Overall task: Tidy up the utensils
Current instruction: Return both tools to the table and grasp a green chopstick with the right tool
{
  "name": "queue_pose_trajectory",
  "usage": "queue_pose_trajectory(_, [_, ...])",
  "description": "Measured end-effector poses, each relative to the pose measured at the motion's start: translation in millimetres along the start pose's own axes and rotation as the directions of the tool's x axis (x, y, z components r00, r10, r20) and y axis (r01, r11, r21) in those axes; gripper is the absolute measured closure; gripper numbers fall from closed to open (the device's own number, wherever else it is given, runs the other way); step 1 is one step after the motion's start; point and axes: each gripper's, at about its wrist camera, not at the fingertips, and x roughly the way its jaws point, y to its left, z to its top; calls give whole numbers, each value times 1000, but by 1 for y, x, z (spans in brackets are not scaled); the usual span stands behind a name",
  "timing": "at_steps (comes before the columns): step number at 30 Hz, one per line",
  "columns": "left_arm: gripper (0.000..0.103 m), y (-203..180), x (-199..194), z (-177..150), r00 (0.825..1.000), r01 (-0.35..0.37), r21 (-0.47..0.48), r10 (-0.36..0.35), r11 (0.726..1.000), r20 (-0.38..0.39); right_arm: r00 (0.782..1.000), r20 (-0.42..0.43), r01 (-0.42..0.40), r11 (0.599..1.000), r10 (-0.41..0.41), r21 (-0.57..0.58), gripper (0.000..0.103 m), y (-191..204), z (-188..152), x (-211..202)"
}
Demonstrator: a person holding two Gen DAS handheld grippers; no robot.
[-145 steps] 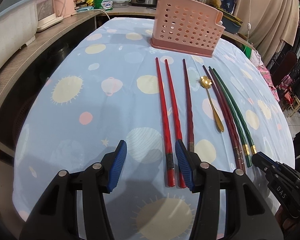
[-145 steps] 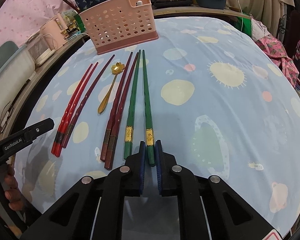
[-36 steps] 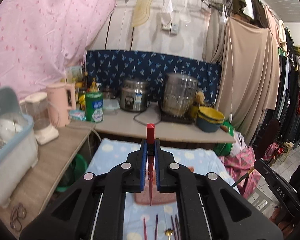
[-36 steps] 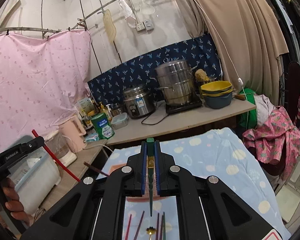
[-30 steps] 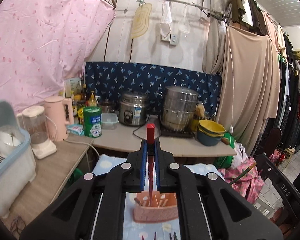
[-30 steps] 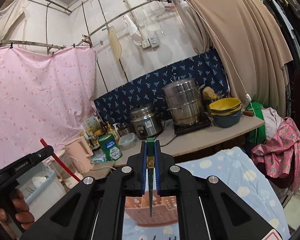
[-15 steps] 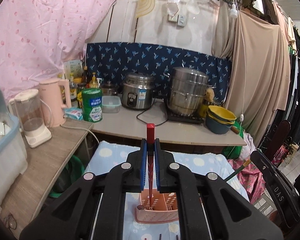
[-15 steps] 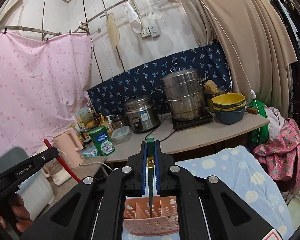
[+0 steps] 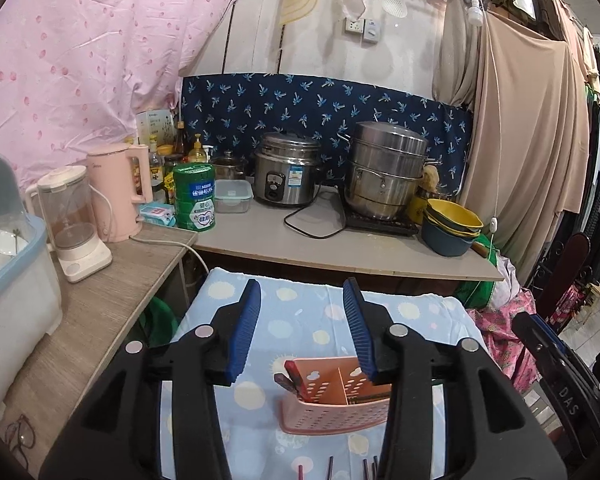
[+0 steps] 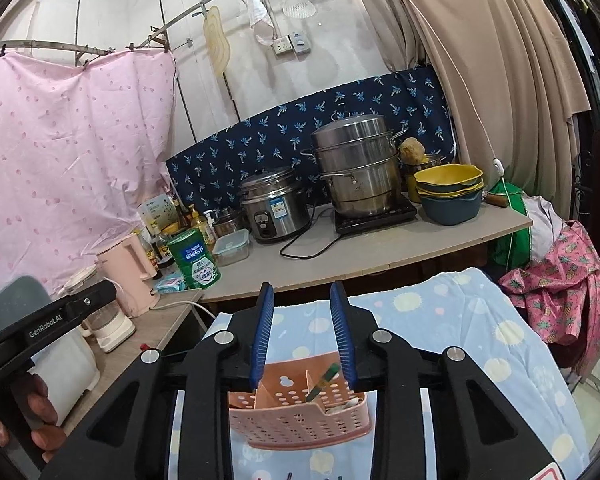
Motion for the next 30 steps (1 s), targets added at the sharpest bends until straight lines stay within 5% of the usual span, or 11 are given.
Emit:
queue_pose_trajectory(8, [51,5,-41,-24,1000,7,12,-7,1000,7,999,-38,-31,1000,31,3,66,-9,-25,-50])
queue_pose_trajectory(15, [51,14,-58,-86,994,-24,34,27,999,-104,986,-166,-16,1000,15,-4,65,-24,-88,-88])
queue_pose_trajectory(30, [51,23,-65,-228,921,-34,54,52,998,-387,870,-491,25,998,-49,-57,65,-42,-228,-107])
